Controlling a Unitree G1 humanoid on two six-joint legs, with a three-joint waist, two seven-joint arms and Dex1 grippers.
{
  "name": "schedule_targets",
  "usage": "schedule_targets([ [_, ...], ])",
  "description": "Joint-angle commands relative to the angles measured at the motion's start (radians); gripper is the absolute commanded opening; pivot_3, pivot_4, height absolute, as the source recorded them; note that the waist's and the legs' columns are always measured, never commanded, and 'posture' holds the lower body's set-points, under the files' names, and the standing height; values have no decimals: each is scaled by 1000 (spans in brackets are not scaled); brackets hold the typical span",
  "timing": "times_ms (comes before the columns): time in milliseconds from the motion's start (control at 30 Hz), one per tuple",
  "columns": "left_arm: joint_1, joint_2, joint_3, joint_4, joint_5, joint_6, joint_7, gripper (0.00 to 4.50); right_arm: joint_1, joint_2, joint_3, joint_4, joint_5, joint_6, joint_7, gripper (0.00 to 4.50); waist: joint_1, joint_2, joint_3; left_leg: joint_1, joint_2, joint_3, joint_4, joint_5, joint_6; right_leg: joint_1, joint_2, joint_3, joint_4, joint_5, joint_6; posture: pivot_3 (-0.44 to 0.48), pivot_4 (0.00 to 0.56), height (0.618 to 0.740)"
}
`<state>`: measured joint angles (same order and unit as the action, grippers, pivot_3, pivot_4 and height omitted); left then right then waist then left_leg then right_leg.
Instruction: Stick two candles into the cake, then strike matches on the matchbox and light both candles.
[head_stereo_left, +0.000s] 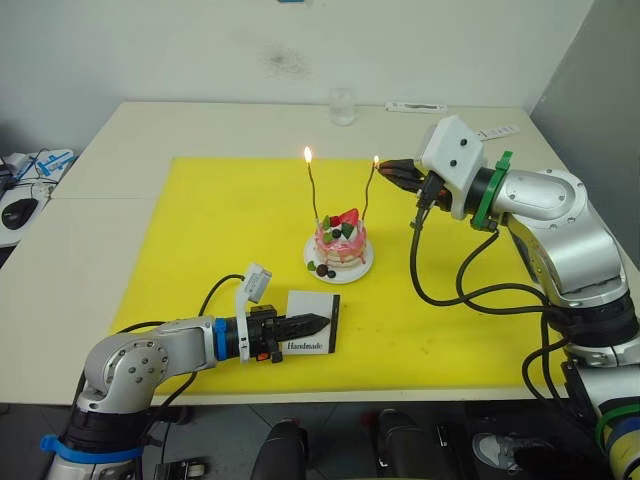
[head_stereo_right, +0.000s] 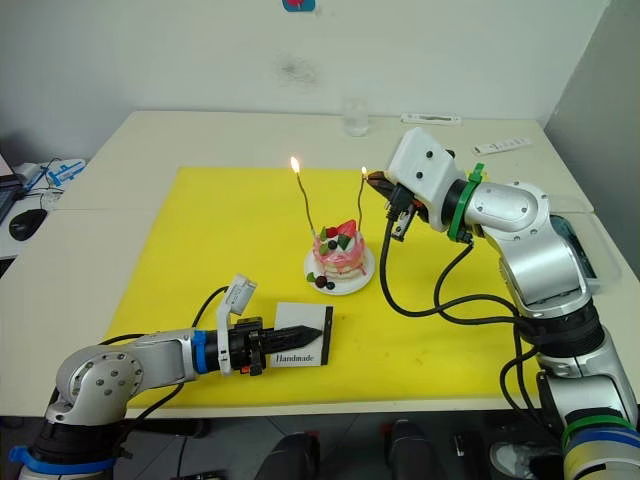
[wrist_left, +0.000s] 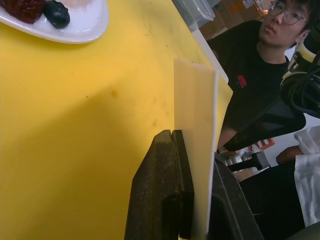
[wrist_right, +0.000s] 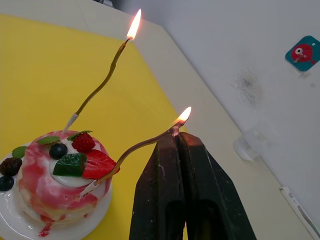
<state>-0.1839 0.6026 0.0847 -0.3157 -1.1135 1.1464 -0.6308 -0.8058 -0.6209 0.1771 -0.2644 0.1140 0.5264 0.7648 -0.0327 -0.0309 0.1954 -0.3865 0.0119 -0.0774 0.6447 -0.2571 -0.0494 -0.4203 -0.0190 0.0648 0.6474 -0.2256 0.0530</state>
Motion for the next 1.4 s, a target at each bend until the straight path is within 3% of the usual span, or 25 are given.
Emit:
schedule_targets([
  [33,-7,-6,17,-11,-4,-13,-6,0,-27,-11,-17,-3,-15,-35,5,50,0,0,0,0,0,0,0,0,0,0,0,0,0,0,0,0,150,740],
  [1400,-9,-18,22,-19,-18,-1,11,0,-22,-6,-11,-2,-30,-61,28,50,0,0,0,0,0,0,0,0,0,0,0,0,0,1,-2,0,150,740],
])
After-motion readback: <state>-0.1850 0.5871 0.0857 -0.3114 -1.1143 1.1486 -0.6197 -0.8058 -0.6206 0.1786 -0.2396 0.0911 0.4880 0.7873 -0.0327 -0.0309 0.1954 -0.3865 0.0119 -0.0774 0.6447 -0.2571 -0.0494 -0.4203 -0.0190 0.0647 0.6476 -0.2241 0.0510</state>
